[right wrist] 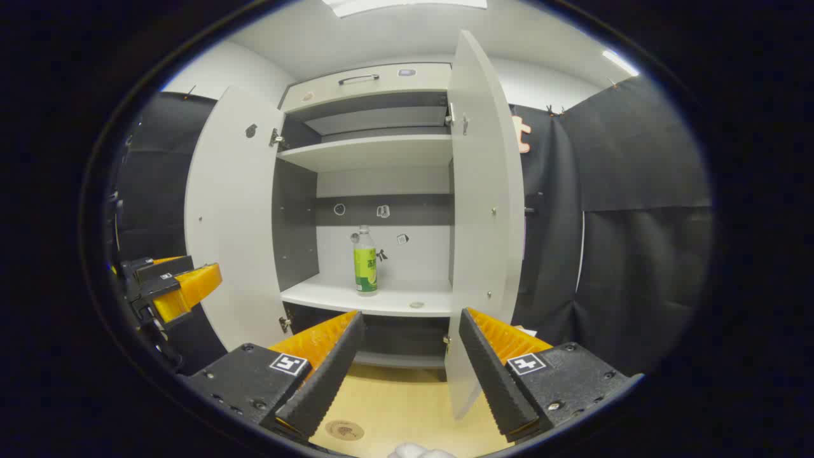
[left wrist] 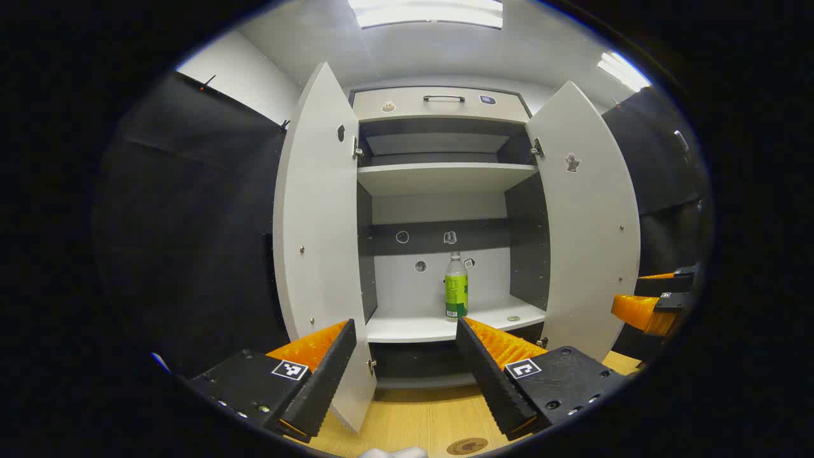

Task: Grasp the bottle in the cabinet with the left hand and place it on the coaster, then close the right door with the right hand and the left door with the left hand.

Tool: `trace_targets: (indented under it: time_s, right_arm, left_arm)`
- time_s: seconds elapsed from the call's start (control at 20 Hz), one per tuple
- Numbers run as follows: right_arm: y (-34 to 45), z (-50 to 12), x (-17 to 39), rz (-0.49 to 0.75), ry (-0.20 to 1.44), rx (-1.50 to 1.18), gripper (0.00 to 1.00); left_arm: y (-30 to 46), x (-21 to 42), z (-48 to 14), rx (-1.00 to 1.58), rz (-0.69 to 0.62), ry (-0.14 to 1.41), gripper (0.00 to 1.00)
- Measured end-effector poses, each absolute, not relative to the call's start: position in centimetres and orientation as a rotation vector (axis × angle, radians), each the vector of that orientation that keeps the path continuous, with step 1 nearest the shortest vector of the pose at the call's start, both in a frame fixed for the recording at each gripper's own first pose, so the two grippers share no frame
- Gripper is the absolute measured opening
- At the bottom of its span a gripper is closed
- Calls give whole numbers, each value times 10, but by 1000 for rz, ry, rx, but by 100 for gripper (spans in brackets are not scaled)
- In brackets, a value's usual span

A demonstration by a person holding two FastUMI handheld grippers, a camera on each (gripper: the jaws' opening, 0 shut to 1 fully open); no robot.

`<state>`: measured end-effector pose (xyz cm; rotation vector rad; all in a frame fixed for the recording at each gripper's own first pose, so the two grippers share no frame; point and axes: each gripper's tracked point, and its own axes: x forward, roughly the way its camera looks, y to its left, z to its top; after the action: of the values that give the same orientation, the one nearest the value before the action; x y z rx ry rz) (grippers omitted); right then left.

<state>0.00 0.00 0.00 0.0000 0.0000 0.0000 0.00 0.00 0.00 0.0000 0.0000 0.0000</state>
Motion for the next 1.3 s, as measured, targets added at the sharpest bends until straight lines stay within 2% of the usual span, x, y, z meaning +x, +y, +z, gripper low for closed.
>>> trace_targets:
  time_s: [0.55, 0.75, 0.95, 1.3]
  right_arm:
    - [-3, 1, 5, 10, 2, 8, 99]
    - [-4, 7, 8, 9, 3, 4, 99]
    - [-1, 14, 10, 2, 7, 10, 99]
    - [5, 31, 9, -13, 29, 32, 99]
  left_arm:
    - [-7, 14, 0, 6, -4, -4, 96]
    - [-16, 38, 9, 9, -20, -29, 96]
    - [-29, 83, 27, 3, -41, -81, 96]
    - [-80, 205, 47, -109, -109, -144, 97]
